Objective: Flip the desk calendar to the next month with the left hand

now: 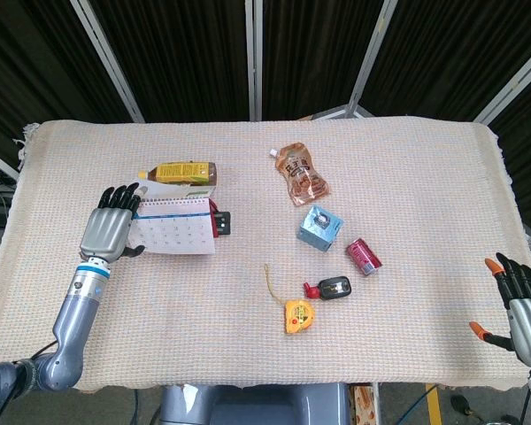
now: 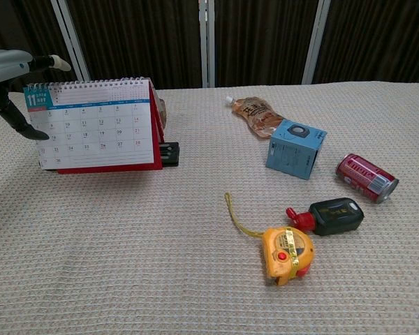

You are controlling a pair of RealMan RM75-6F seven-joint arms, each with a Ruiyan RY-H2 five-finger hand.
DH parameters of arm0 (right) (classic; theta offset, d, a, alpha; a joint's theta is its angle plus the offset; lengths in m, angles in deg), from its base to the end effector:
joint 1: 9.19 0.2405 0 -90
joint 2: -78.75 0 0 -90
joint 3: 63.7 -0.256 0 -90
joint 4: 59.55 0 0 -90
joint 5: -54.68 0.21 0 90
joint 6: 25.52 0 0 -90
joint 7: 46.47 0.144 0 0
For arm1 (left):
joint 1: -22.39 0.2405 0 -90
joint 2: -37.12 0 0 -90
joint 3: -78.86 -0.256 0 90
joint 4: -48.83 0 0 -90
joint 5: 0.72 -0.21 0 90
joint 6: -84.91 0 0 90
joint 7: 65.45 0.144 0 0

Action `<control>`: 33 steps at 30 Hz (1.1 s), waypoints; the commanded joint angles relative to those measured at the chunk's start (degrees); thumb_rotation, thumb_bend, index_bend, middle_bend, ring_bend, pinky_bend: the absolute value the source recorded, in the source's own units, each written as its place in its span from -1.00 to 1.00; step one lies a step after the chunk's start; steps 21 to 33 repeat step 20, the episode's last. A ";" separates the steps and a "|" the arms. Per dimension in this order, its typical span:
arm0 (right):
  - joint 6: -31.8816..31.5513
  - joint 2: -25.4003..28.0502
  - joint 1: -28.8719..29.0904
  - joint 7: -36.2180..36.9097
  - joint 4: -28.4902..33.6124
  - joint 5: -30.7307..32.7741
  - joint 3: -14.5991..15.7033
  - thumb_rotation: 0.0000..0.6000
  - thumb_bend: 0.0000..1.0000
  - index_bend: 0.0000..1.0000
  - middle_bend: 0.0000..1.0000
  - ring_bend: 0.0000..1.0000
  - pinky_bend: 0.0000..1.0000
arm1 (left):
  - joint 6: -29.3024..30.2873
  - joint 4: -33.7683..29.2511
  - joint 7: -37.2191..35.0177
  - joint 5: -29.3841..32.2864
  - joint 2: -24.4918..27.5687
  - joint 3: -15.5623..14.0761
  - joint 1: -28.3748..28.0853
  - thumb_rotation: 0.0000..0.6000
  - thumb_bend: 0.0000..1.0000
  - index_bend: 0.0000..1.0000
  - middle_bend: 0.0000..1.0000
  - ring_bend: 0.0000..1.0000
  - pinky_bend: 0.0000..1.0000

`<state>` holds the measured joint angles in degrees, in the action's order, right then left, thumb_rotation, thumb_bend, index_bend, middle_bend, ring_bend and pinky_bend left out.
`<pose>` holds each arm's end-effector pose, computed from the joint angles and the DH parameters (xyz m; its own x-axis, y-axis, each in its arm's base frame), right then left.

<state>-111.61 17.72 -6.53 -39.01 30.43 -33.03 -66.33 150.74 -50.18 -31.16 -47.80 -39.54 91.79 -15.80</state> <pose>-0.3247 -0.1687 0.1810 0.3649 0.0000 0.9311 -0.9311 -0.0007 0.3649 -0.1800 0.3405 0.0660 0.4831 0.1828 0.8563 0.8755 -0.0899 -0.4748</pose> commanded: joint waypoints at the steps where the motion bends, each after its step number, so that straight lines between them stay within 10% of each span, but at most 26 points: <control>1: 0.46 -0.23 0.11 -0.16 -0.42 0.48 -0.07 1.00 -0.87 -0.96 -1.00 -1.00 -1.00 | -1.20 -0.56 -2.88 1.10 1.90 0.72 0.36 1.00 -0.66 -1.00 -1.00 -1.00 -1.00; 19: -0.40 -0.50 -0.25 -1.19 -0.18 0.19 -0.12 1.00 -0.87 -0.96 -1.00 -1.00 -1.00 | 24.76 1.21 -10.88 -30.65 -0.51 -15.96 20.28 1.00 -0.66 -1.00 -1.00 -1.00 -1.00; 33: -0.40 -0.52 -0.26 -1.19 -0.19 0.18 -0.11 1.00 -0.87 -0.96 -1.00 -1.00 -1.00 | 25.29 1.68 -11.33 -31.45 -0.63 -16.38 20.94 1.00 -0.66 -1.00 -1.00 -1.00 -1.00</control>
